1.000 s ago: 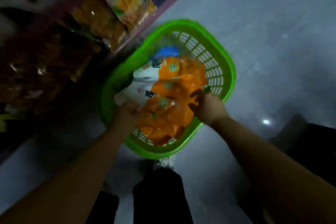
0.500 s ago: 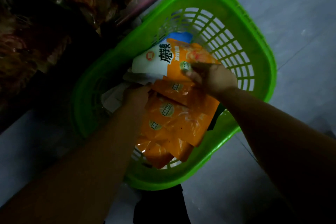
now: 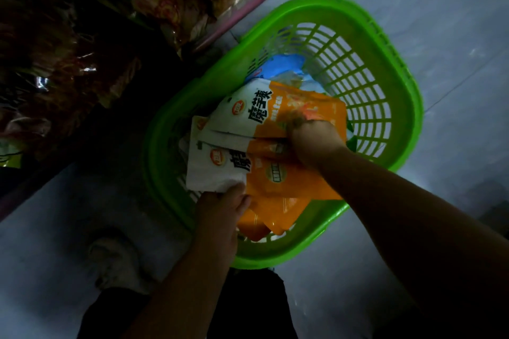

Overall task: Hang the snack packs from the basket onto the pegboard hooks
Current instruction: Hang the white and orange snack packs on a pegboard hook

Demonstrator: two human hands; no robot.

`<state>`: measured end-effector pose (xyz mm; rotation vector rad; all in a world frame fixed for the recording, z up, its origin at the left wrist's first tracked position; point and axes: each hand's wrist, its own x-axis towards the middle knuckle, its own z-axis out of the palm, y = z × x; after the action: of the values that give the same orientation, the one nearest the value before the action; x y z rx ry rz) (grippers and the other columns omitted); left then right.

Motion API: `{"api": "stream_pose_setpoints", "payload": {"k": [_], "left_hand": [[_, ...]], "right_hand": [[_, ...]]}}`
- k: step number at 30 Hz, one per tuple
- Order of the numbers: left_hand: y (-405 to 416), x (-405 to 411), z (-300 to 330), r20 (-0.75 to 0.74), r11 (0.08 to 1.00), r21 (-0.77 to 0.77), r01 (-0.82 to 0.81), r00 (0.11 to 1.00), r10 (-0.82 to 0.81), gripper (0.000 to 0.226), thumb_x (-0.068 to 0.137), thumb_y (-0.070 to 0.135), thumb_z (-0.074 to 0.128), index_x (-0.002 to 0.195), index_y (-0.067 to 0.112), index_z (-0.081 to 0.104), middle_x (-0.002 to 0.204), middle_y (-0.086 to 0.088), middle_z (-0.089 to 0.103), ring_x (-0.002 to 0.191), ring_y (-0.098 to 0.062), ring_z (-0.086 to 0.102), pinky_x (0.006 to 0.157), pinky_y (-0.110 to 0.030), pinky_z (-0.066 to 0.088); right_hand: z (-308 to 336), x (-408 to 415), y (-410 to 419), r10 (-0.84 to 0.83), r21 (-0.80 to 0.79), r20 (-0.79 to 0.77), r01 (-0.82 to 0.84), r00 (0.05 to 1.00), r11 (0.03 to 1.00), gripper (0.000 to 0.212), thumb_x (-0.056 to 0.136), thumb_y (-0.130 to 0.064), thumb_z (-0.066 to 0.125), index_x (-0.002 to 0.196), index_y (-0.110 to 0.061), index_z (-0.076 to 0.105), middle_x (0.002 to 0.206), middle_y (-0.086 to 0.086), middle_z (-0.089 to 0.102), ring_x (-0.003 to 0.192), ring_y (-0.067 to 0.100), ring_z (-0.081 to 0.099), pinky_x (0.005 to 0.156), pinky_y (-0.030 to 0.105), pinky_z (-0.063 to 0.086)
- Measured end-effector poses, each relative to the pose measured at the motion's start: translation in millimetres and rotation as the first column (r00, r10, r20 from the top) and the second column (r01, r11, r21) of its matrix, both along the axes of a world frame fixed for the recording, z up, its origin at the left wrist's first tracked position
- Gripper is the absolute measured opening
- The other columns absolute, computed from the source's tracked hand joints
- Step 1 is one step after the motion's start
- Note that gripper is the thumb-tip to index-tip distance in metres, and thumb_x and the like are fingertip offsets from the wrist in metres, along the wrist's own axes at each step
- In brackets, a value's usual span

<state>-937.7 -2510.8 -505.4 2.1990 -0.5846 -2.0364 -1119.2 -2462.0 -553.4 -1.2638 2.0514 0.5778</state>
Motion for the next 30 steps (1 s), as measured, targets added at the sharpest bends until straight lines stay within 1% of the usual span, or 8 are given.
{"api": "stream_pose_setpoints", "payload": {"k": [3,6,10,13,17,22,25,30], "left_hand": [[-7.4,6.4,16.1,0.000,0.999,-0.024,-0.028,1.000,0.028,0.038,0.089,0.013,0.059,0.125,0.014,0.049,0.124,-0.009,0.056,0.113,-0.027,0.057,0.073,-0.027,0.050],[-15.3,12.4,42.8,-0.033,0.989,-0.135,-0.066,0.998,0.062,0.021,0.088,0.012,0.058,0.103,0.026,0.053,0.106,0.004,0.059,0.096,-0.015,0.059,0.073,-0.025,0.048],[-14.2,7.5,99.7,-0.194,0.980,-0.194,-0.053,0.981,0.015,0.027,0.087,0.010,0.055,0.107,0.029,0.058,0.112,0.004,0.065,0.103,-0.015,0.061,0.088,-0.034,0.048],[-17.7,-7.5,150.2,-0.231,0.980,-0.193,-0.051,0.973,0.005,0.032,0.090,0.010,0.052,0.119,0.020,0.057,0.115,-0.004,0.066,0.104,-0.021,0.063,0.088,-0.037,0.049],[-31.4,-16.8,236.4,-0.218,0.967,-0.254,0.013,0.973,-0.071,0.030,0.092,0.023,0.053,0.121,0.015,0.057,0.106,-0.008,0.069,0.090,-0.019,0.070,0.071,-0.033,0.057],[-34.6,-17.8,370.4,-0.168,0.769,-0.618,0.165,0.928,-0.334,0.034,0.068,0.051,0.067,0.096,0.033,0.063,0.085,0.025,0.066,0.077,0.017,0.062,0.060,0.000,0.044],[-48.8,-11.6,443.6,-0.105,0.663,-0.738,0.122,0.951,-0.292,0.025,0.077,0.017,0.075,0.083,0.035,0.059,0.086,0.026,0.060,0.071,0.023,0.058,0.062,0.004,0.041],[-89.5,23.9,558.2,-0.099,0.473,-0.880,0.054,0.951,-0.293,0.040,0.080,0.009,0.070,0.113,0.027,0.056,0.117,0.005,0.062,0.111,-0.016,0.059,0.100,-0.034,0.043]], "right_hand": [[16.6,-4.2,-2.3,-0.198,-0.066,-0.044,0.194,0.979,0.979,0.025,0.098,-0.012,0.039,0.113,-0.010,0.059,0.113,0.013,0.063,0.103,0.032,0.062,0.075,0.038,0.048],[48.8,1.3,8.9,-0.359,-0.239,-0.043,0.339,0.932,0.910,0.027,0.097,-0.018,0.041,0.119,-0.016,0.057,0.111,0.012,0.066,0.100,0.032,0.063,0.076,0.037,0.048],[127.4,44.6,26.6,-0.446,-0.485,0.237,0.502,0.863,0.716,0.043,0.093,-0.022,0.046,0.136,-0.027,0.050,0.110,0.014,0.068,0.087,0.031,0.067,0.068,0.035,0.050],[198.9,89.3,32.8,-0.473,-0.459,0.445,0.647,0.761,0.609,0.049,0.092,-0.032,0.045,0.141,-0.035,0.042,0.126,0.008,0.064,0.097,0.029,0.067,0.078,0.037,0.054],[287.1,128.0,28.0,-0.431,-0.471,0.413,0.594,0.802,0.652,0.071,0.088,-0.025,0.063,0.144,-0.040,0.022,0.146,-0.002,0.046,0.120,0.026,0.057,0.087,0.039,0.054],[415.8,130.8,4.4,-0.315,-0.655,0.210,0.372,0.926,0.657,0.074,0.040,-0.025,0.095,0.110,-0.018,0.072,0.108,0.000,0.073,0.080,0.016,0.072,0.052,0.020,0.054],[490.0,134.7,-5.4,-0.280,-0.725,0.160,0.305,0.947,0.618,0.072,0.045,-0.026,0.092,0.113,-0.019,0.071,0.110,-0.001,0.072,0.081,0.015,0.071,0.054,0.018,0.052],[589.1,147.8,-25.6,-0.032,-0.868,0.291,0.278,0.956,0.412,0.049,0.092,-0.043,0.048,0.135,-0.021,0.053,0.138,0.005,0.053,0.118,0.023,0.058,0.092,0.032,0.052]]}}
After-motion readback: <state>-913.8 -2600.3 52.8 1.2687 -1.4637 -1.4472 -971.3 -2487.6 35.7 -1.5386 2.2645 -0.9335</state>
